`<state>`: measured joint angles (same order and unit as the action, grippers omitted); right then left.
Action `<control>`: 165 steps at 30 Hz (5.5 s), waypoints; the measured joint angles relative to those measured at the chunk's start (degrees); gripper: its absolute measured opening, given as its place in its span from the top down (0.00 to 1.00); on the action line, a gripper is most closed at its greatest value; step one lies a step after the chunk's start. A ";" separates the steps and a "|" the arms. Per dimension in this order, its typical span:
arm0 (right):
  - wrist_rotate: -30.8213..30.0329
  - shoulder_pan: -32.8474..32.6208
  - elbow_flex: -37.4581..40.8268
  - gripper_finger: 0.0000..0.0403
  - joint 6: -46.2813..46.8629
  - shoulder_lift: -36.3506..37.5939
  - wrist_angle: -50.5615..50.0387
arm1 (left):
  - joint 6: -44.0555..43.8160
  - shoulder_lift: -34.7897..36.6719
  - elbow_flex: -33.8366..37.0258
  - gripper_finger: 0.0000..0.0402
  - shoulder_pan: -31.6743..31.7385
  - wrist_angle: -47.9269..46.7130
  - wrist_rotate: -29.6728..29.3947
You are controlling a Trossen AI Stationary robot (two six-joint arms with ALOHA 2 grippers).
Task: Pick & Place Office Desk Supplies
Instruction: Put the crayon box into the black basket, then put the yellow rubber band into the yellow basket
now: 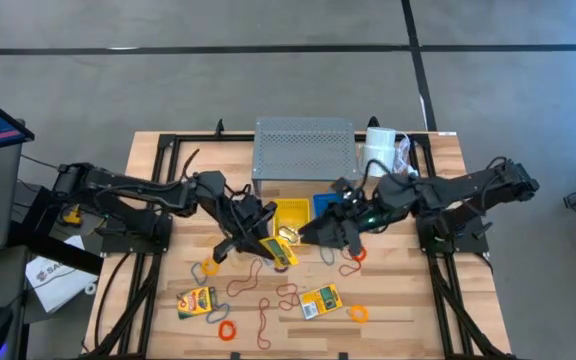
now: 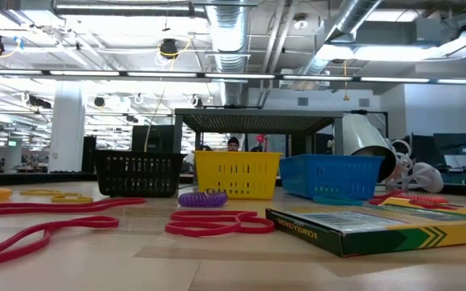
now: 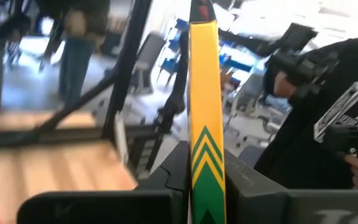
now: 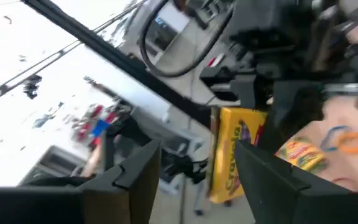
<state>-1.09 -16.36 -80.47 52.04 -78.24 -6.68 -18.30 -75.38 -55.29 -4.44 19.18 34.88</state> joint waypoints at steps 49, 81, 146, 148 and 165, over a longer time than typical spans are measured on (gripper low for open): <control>-41.87 -17.39 2.47 0.74 40.44 17.83 -81.42 | -34.79 4.82 7.91 0.94 4.03 -43.57 -42.78; -41.44 -18.88 19.04 0.74 38.87 33.60 -73.63 | -57.31 -5.36 7.93 0.94 2.95 -48.57 -45.45; -41.31 -18.88 19.06 0.74 31.79 33.58 -64.04 | -48.70 -6.64 7.93 0.54 6.02 -48.85 -45.87; -41.00 -18.88 19.06 0.74 31.53 33.58 -63.86 | -46.85 -6.64 7.93 0.54 6.87 -48.93 -45.86; -40.78 -18.88 19.06 0.74 31.32 33.60 -63.01 | -31.54 6.64 7.93 0.53 12.42 -51.40 -41.58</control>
<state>-41.87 -35.24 -61.41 83.36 -44.64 -69.69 -49.84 -68.75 -47.36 7.99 -32.22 -6.70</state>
